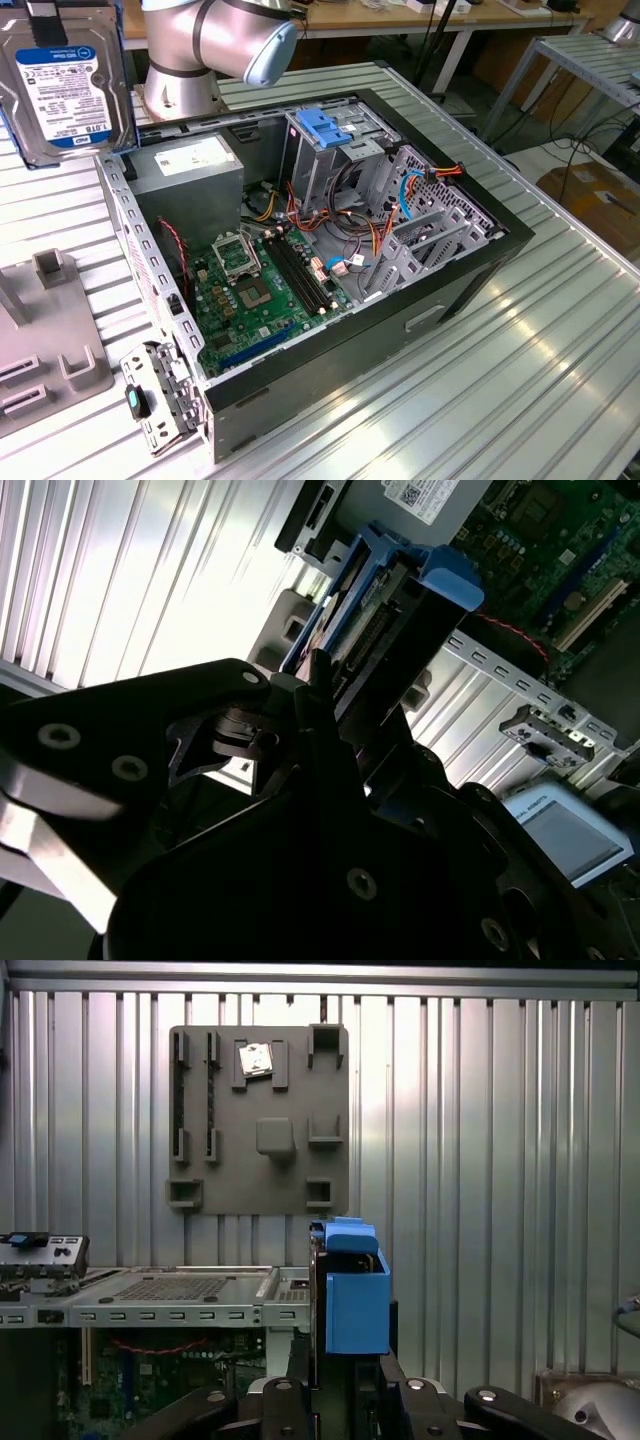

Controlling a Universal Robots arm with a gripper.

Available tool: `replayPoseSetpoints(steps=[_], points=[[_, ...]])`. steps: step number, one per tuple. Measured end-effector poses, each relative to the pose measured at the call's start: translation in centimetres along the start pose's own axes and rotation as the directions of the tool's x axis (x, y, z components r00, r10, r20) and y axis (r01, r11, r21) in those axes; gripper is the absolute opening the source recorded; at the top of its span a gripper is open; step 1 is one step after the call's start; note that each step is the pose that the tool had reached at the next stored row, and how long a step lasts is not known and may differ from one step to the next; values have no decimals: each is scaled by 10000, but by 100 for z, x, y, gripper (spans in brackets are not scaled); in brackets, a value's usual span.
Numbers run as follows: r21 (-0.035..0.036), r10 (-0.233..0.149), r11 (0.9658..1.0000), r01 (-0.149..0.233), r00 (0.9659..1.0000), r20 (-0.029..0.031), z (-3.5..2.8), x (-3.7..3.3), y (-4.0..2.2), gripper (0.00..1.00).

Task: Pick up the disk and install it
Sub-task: 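Pick up the disk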

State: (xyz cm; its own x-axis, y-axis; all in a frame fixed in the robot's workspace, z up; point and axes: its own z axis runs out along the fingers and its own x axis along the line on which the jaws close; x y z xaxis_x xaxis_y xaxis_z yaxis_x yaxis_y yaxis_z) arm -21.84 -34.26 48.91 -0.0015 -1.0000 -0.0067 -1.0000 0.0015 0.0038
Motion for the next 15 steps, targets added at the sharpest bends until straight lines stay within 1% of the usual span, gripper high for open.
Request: replayPoseSetpoints(steps=[1, 2, 3, 5, 6, 9, 13, 15], points=[[0, 0, 10000, 0, 10000, 0, 0, 0, -32, 35], [0, 0, 10000, 0, 10000, 0, 1, 0, -87, 35], [0, 1, 10000, -1, 10000, -1, 1, 0, -115, 35], [0, 1, 10000, -1, 10000, 0, 3, 0, -204, 35], [0, 0, 10000, 0, 10000, 0, 4, 0, -227, 35], [0, 1, 10000, -1, 10000, 0, 5, -1, -324, 35], [0, 1, 10000, -1, 10000, 0, 6, -1, -510, 35], [0, 1, 10000, -1, 10000, 0, 6, -1, -581, 35]])
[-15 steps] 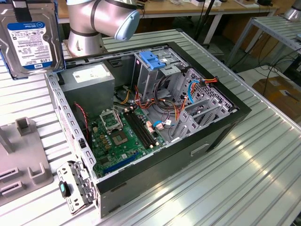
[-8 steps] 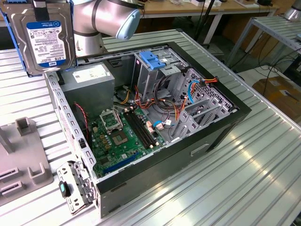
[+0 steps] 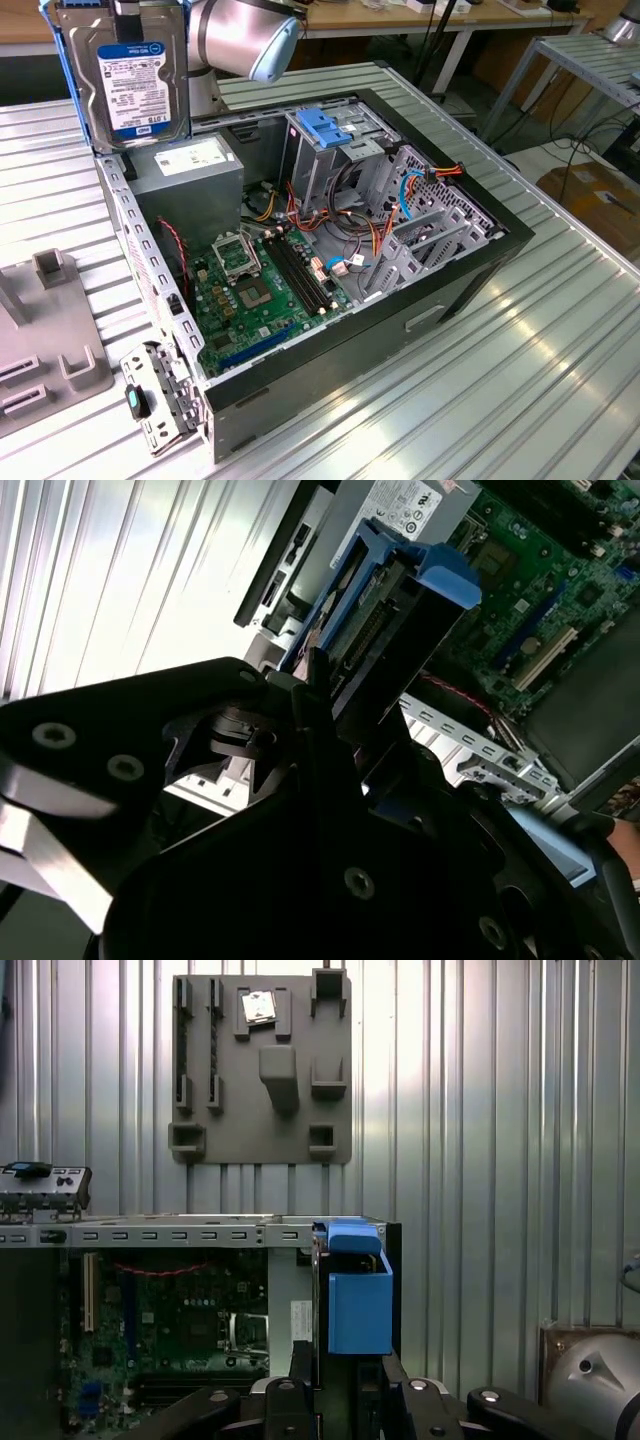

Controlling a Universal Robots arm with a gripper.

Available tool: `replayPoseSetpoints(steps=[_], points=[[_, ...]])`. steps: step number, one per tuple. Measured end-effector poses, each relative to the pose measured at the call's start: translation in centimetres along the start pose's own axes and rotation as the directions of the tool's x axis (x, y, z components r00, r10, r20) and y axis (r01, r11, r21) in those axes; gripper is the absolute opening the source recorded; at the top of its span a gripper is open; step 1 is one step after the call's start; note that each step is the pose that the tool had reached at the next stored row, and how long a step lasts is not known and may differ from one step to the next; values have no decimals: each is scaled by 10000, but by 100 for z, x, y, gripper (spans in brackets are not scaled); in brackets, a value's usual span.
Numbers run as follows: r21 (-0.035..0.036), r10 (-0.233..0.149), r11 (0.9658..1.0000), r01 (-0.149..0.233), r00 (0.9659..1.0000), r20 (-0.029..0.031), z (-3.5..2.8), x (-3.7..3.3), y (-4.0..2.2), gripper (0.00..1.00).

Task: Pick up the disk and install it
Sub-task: 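Pick up the disk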

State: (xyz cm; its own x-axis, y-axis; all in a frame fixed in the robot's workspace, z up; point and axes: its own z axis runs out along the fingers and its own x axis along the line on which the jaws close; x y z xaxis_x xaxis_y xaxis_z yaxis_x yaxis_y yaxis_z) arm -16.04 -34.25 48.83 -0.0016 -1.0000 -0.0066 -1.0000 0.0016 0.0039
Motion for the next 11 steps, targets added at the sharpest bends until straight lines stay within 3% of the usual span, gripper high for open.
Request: replayPoseSetpoints(steps=[11], points=[[0, 1, 10000, -1, 10000, -1, 3, -1, -367, 35]])
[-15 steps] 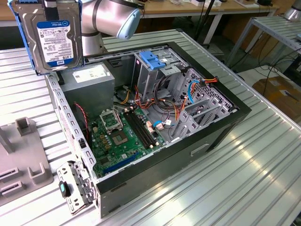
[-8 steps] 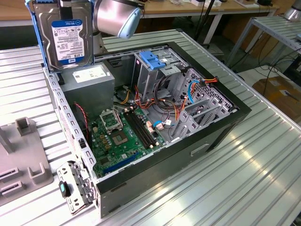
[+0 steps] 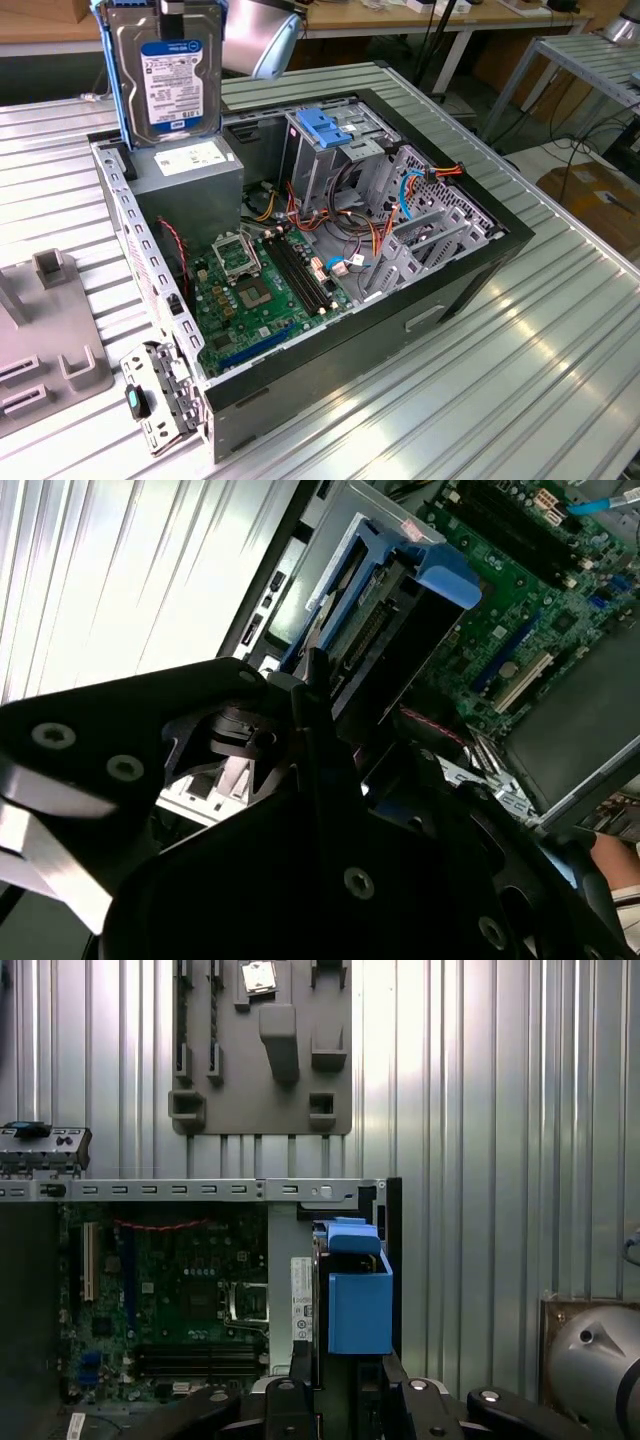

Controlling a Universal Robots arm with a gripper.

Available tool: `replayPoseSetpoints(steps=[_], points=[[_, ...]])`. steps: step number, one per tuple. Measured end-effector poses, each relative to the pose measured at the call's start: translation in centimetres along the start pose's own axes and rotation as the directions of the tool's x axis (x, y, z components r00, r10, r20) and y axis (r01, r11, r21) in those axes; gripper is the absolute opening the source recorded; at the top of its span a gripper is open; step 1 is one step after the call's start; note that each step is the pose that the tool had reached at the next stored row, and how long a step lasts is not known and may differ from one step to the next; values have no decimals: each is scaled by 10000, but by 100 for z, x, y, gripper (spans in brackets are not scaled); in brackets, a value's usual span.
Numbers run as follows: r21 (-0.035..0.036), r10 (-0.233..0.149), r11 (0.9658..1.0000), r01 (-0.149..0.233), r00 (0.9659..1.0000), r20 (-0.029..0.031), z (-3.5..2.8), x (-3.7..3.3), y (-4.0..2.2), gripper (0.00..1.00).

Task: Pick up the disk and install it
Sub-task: 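Pick up the disk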

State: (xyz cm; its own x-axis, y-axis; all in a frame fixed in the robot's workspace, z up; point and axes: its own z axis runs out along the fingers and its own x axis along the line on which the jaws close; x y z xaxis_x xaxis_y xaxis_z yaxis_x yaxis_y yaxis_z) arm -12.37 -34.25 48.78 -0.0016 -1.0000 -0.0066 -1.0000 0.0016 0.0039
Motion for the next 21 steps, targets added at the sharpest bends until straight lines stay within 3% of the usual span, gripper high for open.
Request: replayPoseSetpoints(steps=[10, 14, 19, 21], points=[[0, -1, 10000, 1, 10000, 1, 4, -1, -358, 35], [0, 0, 10000, 0, 10000, 1, 7, -1, -623, 35], [0, -1, 10000, 1, 10000, 0, 10, -2, -810, 35], [0, -1, 10000, 1, 10000, 0, 11, -2, -939, 35]])
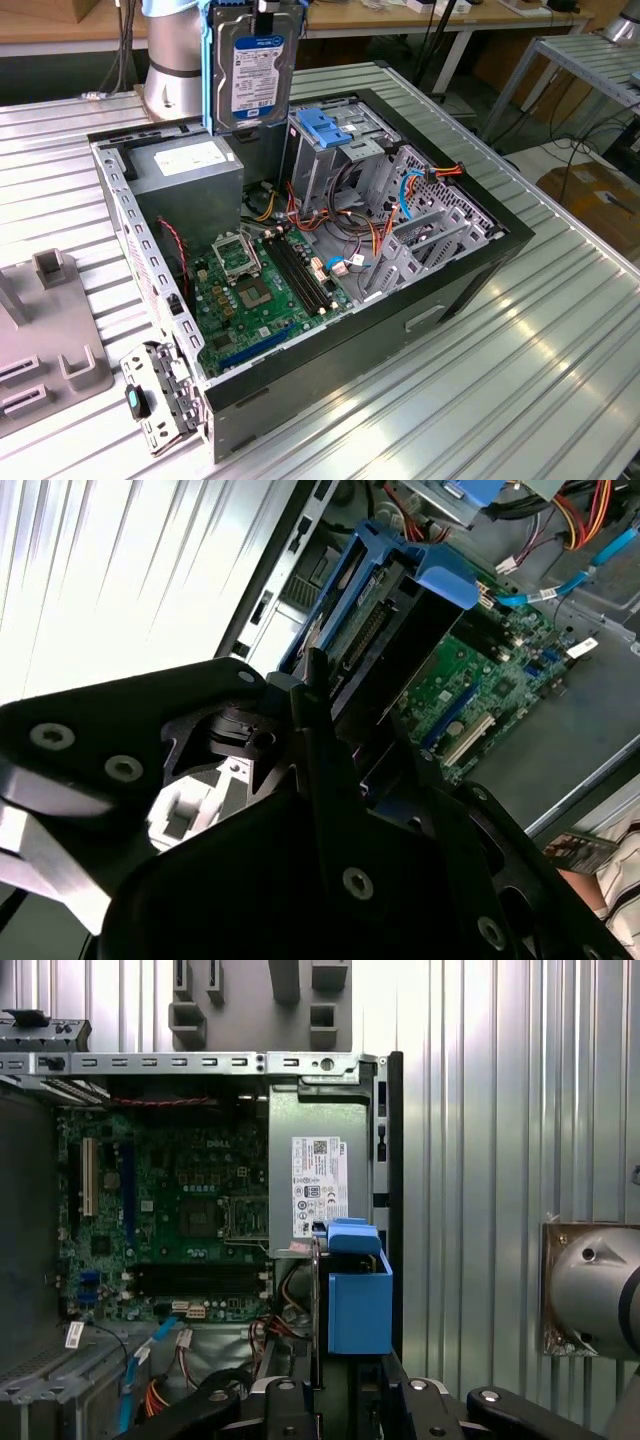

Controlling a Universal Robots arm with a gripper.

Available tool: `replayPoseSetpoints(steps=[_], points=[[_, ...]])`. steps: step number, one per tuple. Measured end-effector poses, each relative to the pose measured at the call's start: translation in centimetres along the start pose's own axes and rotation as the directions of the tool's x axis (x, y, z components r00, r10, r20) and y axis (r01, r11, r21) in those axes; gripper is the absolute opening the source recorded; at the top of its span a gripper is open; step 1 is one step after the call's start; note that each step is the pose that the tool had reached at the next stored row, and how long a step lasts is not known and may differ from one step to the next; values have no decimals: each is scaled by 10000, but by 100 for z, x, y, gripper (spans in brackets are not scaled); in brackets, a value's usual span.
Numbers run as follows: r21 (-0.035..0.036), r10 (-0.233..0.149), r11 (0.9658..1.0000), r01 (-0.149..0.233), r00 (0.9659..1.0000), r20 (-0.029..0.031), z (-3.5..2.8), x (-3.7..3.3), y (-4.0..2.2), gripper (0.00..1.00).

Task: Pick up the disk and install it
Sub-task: 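Pick up the disk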

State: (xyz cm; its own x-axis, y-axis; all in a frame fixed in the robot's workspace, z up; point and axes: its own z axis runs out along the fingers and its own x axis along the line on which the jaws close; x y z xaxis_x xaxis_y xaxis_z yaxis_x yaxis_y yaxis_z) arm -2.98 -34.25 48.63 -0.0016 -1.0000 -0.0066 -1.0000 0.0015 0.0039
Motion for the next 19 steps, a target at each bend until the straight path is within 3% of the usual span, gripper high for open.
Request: replayPoseSetpoints(steps=[12, 19], points=[[0, 0, 10000, 0, 10000, -1, 4, -2, -444, 35], [1, 0, 10000, 0, 10000, 1, 5, -2, -610, 35]])
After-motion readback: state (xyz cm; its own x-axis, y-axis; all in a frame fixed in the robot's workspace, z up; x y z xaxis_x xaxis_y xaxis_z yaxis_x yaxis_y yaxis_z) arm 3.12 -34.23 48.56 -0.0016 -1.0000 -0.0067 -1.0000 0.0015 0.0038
